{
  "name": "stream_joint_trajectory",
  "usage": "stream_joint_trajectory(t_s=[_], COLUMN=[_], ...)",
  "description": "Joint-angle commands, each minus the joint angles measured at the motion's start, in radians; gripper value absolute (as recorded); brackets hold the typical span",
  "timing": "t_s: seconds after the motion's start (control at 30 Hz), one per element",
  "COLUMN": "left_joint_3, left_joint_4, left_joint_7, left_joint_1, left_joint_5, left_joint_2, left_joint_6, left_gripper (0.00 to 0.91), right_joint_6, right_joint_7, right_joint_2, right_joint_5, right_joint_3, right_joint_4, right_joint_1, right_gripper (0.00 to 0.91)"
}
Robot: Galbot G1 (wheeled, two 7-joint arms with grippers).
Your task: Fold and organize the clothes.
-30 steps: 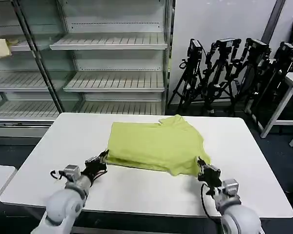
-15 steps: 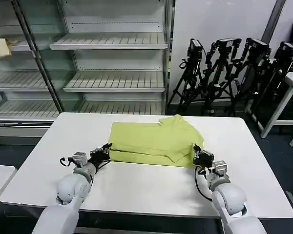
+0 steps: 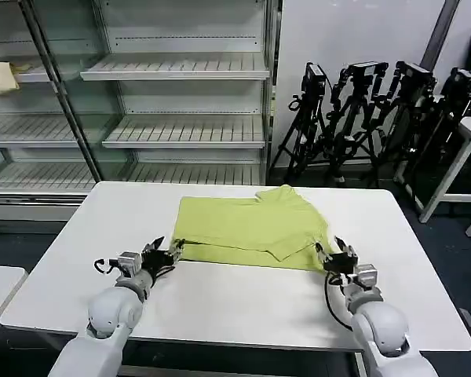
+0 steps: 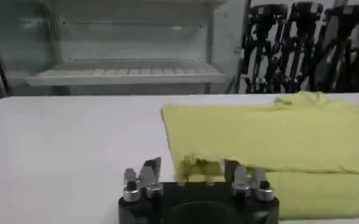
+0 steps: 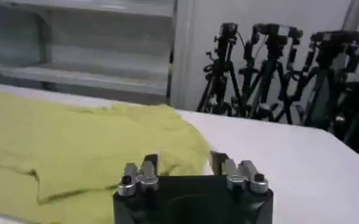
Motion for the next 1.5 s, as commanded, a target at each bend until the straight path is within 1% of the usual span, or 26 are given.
stream_joint_trajectory(t_s=[0.03,0.17,0.27,0.4,0.53,0.67,0.77,0.9,1.0,1.17,1.2,1.23,1.27,1.37,1.43,1.5], left_joint_3=[0.020,0.033,0.034,0.043,0.058,0.050,0.000,-0.097,-0.149,-0.186,-0.186,-0.185,-0.181,-0.178,-0.185,-0.201], left_joint_4=[-0.040,-0.034,-0.023,0.007,0.013,-0.066,-0.169,-0.372,-0.445,-0.492,-0.494,-0.496,-0.499,-0.501,-0.514,-0.546], left_joint_7=[-0.024,-0.033,-0.036,-0.031,-0.022,-0.015,-0.034,-0.049,-0.050,-0.044,-0.044,-0.041,-0.041,-0.045,-0.046,-0.044], left_joint_1=[0.039,0.037,0.039,0.034,0.034,0.090,0.174,0.418,0.524,0.609,0.614,0.621,0.627,0.629,0.628,0.621], left_joint_5=[0.028,0.028,0.027,0.024,0.027,0.028,0.038,0.057,0.062,0.063,0.066,0.071,0.074,0.113,0.131,0.132], left_joint_2=[0.025,0.033,0.037,0.034,0.033,0.045,0.056,0.083,0.091,0.089,0.088,0.086,0.084,0.079,0.079,0.083], left_joint_6=[0.041,0.041,0.042,0.041,0.041,0.040,0.040,0.040,0.039,0.038,0.038,0.038,0.038,0.038,0.038,0.038], left_gripper=[0.010,0.020,0.010,0.010,0.000,0.010,0.010,0.010,0.010,0.020,0.242,0.907,0.907,0.907,0.907,0.907], right_joint_6=[-0.040,-0.031,-0.029,-0.020,-0.010,-0.001,0.006,0.034,0.047,0.069,0.068,0.063,0.067,0.069,0.065,0.035], right_joint_7=[-0.004,-0.025,-0.035,-0.039,-0.048,-0.057,-0.055,-0.056,-0.053,-0.047,-0.048,-0.047,-0.051,-0.053,-0.040,-0.028], right_joint_2=[-0.008,-0.004,-0.002,-0.006,-0.020,-0.031,-0.040,-0.040,-0.035,-0.021,-0.021,-0.021,-0.022,-0.023,-0.012,0.009], right_joint_5=[0.065,0.062,0.053,0.046,0.032,0.019,0.013,-0.027,-0.040,-0.072,-0.072,-0.073,-0.077,-0.078,-0.082,-0.086], right_joint_3=[0.035,0.030,0.026,0.031,0.046,0.074,0.095,0.115,0.129,0.139,0.139,0.139,0.139,0.161,0.182,0.178], right_joint_4=[0.028,0.042,0.047,0.065,0.143,0.233,0.311,0.375,0.408,0.440,0.444,0.450,0.456,0.489,0.523,0.574], right_joint_1=[-0.083,-0.083,-0.083,-0.097,-0.162,-0.248,-0.341,-0.442,-0.514,-0.611,-0.622,-0.634,-0.644,-0.649,-0.633,-0.596], right_gripper=[0.000,0.000,0.000,0.000,0.000,0.000,0.000,0.000,0.000,0.000,0.000,0.252,0.907,0.907,0.907,0.907])
